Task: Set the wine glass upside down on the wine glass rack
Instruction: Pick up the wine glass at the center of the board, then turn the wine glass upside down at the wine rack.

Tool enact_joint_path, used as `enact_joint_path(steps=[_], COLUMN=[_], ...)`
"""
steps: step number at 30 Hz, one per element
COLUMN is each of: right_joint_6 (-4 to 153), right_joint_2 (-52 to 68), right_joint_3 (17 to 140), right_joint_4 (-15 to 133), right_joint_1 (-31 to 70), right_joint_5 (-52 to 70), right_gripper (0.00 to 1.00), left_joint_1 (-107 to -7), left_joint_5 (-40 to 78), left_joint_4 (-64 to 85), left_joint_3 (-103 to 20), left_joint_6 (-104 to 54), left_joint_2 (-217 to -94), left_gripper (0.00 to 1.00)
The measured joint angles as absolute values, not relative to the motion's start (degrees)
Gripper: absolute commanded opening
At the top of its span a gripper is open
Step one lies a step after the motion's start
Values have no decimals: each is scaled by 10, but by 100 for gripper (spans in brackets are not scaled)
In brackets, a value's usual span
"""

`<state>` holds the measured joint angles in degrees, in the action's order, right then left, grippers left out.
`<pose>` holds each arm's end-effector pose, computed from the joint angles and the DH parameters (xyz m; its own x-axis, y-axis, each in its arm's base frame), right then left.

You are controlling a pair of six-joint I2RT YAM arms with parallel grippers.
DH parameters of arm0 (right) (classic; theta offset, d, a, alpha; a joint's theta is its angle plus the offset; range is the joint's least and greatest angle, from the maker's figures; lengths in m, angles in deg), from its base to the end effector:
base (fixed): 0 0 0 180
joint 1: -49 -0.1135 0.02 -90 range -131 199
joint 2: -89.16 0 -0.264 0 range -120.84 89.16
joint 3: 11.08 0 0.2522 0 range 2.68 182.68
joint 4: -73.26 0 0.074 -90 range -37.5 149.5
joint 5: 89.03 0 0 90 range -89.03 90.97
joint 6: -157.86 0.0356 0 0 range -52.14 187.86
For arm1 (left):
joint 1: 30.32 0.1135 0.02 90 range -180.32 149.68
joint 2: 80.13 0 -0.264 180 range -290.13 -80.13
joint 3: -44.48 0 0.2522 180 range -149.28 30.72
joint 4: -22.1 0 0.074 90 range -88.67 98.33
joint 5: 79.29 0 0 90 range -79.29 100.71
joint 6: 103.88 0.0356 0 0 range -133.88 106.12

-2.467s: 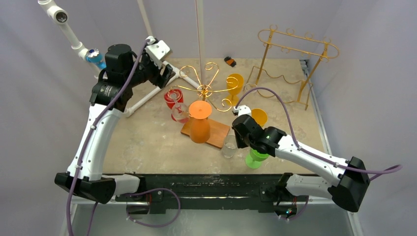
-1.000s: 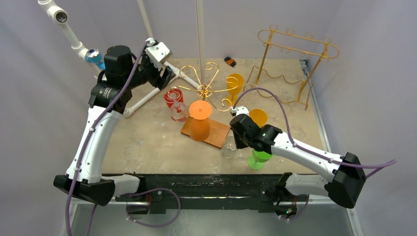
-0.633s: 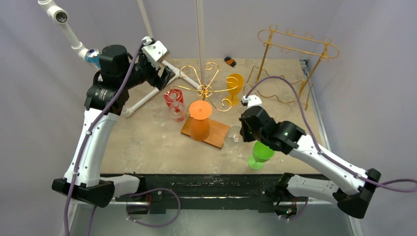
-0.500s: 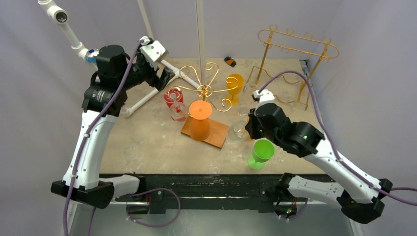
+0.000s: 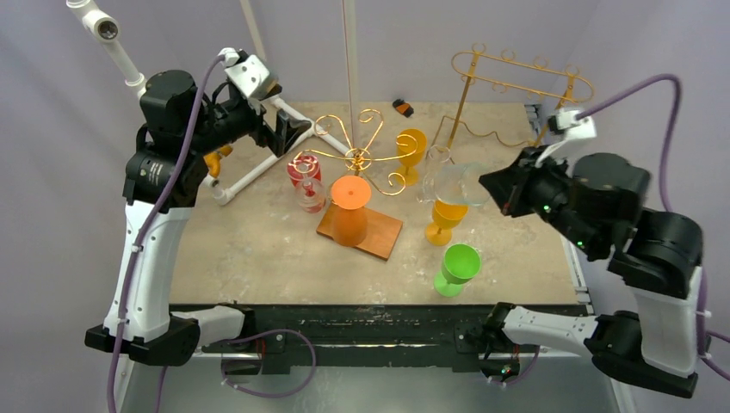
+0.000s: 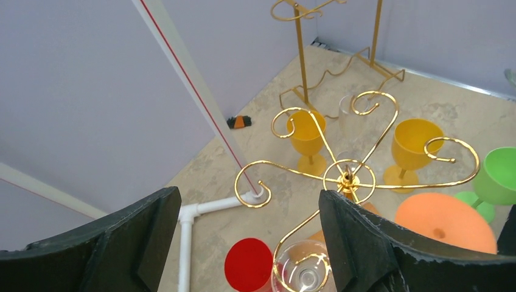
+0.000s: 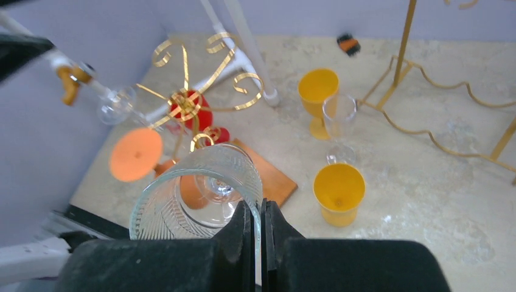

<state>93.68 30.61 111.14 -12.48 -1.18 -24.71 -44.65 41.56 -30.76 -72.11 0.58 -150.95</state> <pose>0.0710 0.0611 0.5249 -0.4061 0.1259 -0.9051 -0.2868 0.9229 0.2571 0.2018 -0.0704 0.5307 0.0604 0.2058 -0.9767 0.7130 0.6759 0.1865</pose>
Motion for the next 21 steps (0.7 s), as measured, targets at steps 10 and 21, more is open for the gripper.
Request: enact_joint_path(steps=[10, 21], right_joint_6=[904, 877], right_joint_2=[280, 96], right_joint_3=[1187, 1217], right_joint_4=[0, 168], right_joint_1=[-12, -12], right_joint_5=[-228, -181], right_gripper=[0, 0], left_joint_1=[-447, -447], left_joint_5=[490, 547], left_joint_4=[-290, -290], left_joint_3=[-752, -767], left_joint_6=[-82, -119], left_joint_2=[-1525, -1552], left_gripper=[87, 87])
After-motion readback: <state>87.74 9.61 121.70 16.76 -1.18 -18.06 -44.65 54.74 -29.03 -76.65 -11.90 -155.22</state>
